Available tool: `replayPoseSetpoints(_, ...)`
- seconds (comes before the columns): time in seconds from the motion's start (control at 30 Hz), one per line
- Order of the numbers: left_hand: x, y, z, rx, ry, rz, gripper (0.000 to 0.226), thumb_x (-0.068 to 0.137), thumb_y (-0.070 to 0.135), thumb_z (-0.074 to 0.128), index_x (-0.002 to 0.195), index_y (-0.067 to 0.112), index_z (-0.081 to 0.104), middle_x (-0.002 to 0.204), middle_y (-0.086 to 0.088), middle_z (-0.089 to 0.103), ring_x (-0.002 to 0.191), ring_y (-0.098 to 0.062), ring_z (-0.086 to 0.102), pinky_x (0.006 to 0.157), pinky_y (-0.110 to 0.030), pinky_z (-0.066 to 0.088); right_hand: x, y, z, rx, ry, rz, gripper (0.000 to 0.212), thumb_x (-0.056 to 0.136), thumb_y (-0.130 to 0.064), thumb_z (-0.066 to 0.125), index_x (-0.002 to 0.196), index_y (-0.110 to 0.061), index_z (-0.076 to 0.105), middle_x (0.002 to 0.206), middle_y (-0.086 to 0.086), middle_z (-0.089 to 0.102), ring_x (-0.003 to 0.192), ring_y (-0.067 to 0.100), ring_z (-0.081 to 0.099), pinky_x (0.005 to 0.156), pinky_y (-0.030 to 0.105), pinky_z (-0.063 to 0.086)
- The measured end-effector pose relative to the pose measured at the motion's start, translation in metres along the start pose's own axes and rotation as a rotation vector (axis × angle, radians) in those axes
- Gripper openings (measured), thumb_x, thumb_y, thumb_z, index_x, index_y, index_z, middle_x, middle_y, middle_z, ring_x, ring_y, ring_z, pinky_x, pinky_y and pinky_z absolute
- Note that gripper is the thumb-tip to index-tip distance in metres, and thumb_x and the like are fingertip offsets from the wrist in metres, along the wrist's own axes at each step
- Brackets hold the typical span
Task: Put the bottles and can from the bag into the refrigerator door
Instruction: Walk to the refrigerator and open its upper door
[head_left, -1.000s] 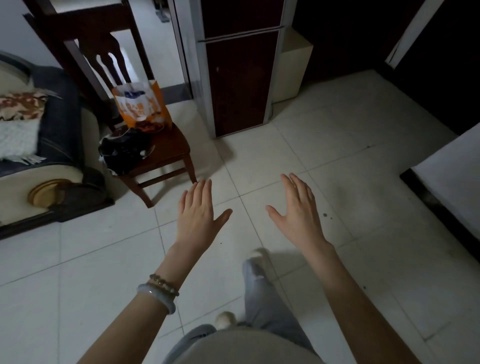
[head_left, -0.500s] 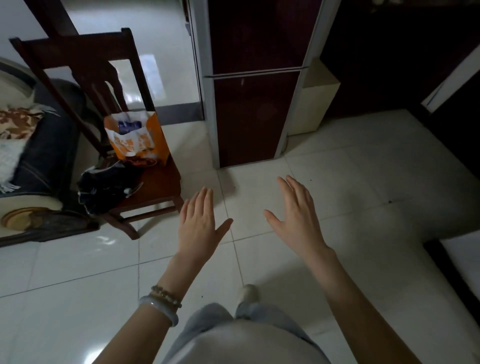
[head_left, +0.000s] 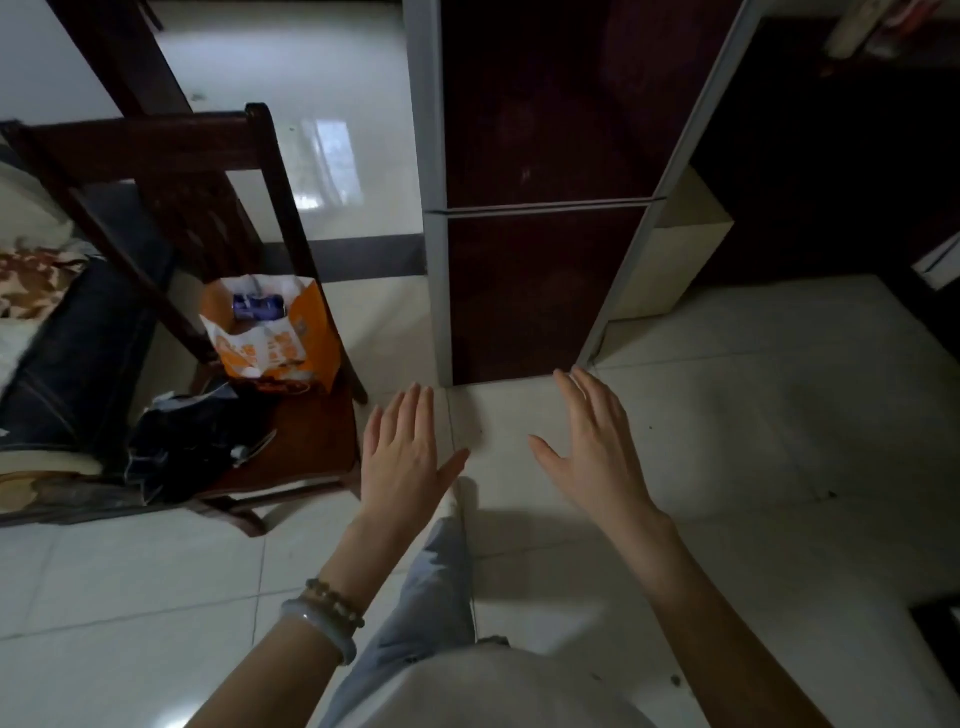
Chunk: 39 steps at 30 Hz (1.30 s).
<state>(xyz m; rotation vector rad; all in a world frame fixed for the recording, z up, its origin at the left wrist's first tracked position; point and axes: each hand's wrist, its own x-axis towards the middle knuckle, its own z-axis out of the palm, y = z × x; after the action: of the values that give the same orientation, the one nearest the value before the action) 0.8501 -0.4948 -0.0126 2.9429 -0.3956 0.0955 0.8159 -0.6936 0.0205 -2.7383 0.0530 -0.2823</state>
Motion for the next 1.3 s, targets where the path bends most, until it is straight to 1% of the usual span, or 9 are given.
replayPoseSetpoints(0.13,0.081,-0.013,0.003,0.038,-0.006,0.021,0.083,0.083,0.060,0.051,0.141,0.003,0.036,0.144,-0.017,0.042,0.132,-0.033,0.041,0.110,-0.050,0.027,0.077,0.005,0.015,0.002,0.011,0.018,0.074,0.079,-0.033,0.070,0.139,-0.006,0.035,0.144,0.019,0.037,0.130,0.034,0.035,0.106,0.044,0.032)
replayPoseSetpoints(0.37,0.216,-0.040,-0.020,0.111,0.065,0.134,0.085,0.082,0.058,0.054,0.143,0.004,0.031,0.146,-0.017,0.038,0.135,-0.032,0.036,0.112,-0.046,0.021,0.199,-0.002,0.029,0.030,0.042,-0.019,0.074,0.078,-0.031,0.072,0.138,-0.006,0.036,0.143,0.019,0.038,0.129,0.036,0.038,0.104,0.045,0.033)
replayPoseSetpoints(0.6,0.278,-0.054,-0.023,0.124,0.059,0.128,0.085,0.083,0.059,0.052,0.143,0.003,0.032,0.147,-0.017,0.037,0.136,-0.031,0.035,0.113,-0.047,0.019,0.264,0.002,0.039,0.028,0.040,-0.045,0.076,0.075,-0.030,0.075,0.136,-0.005,0.039,0.139,0.021,0.043,0.124,0.038,0.043,0.100,0.050,0.041)
replayPoseSetpoints(0.7,0.294,-0.057,-0.026,0.134,0.079,0.115,0.085,0.082,0.059,0.053,0.142,0.003,0.033,0.146,-0.017,0.039,0.135,-0.032,0.036,0.112,-0.047,0.018,0.281,0.004,0.041,0.023,0.035,-0.061,0.076,0.073,-0.029,0.076,0.135,-0.004,0.040,0.137,0.021,0.044,0.123,0.039,0.045,0.099,0.050,0.042)
replayPoseSetpoints(0.8,0.311,-0.058,-0.032,0.128,0.090,0.091,0.086,0.083,0.062,0.047,0.144,0.004,0.029,0.149,-0.016,0.035,0.138,-0.031,0.031,0.114,-0.045,0.014,0.301,0.000,0.037,0.023,0.035,-0.102,0.076,0.074,-0.030,0.077,0.135,-0.004,0.040,0.138,0.022,0.043,0.124,0.039,0.043,0.100,0.050,0.040)
replayPoseSetpoints(0.93,0.356,-0.061,-0.060,0.134,0.194,0.061,0.086,0.085,0.063,0.041,0.146,0.005,0.023,0.153,-0.016,0.026,0.141,-0.030,0.023,0.115,-0.043,0.007,0.350,-0.008,0.013,-0.012,0.091,-0.200,0.075,0.077,-0.032,0.073,0.137,-0.005,0.038,0.140,0.021,0.041,0.126,0.037,0.040,0.103,0.046,0.037)
replayPoseSetpoints(1.1,0.428,-0.058,-0.119,0.108,0.381,0.064,0.083,0.087,0.058,0.041,0.146,0.002,0.021,0.152,-0.017,0.026,0.141,-0.032,0.022,0.116,-0.046,0.012,0.424,-0.025,-0.033,-0.026,0.254,-0.274,0.074,0.078,-0.029,0.072,0.138,-0.005,0.035,0.144,0.021,0.036,0.129,0.037,0.036,0.105,0.043,0.029)
replayPoseSetpoints(1.2,0.461,-0.056,-0.146,0.093,0.500,0.076,0.081,0.088,0.056,0.047,0.144,0.001,0.026,0.150,-0.018,0.031,0.139,-0.033,0.027,0.115,-0.047,0.017,0.460,-0.037,-0.059,-0.041,0.332,-0.315,0.073,0.080,-0.028,0.071,0.139,-0.006,0.034,0.145,0.021,0.034,0.132,0.036,0.033,0.106,0.043,0.028)
replayPoseSetpoints(1.3,0.487,-0.057,-0.166,0.037,0.560,0.066,0.081,0.088,0.056,0.047,0.143,-0.001,0.028,0.149,-0.019,0.033,0.138,-0.033,0.029,0.114,-0.047,0.020,0.490,-0.045,-0.081,-0.053,0.393,-0.348,0.072,0.080,-0.027,0.070,0.139,-0.005,0.034,0.146,0.021,0.032,0.133,0.036,0.032,0.107,0.042,0.026)
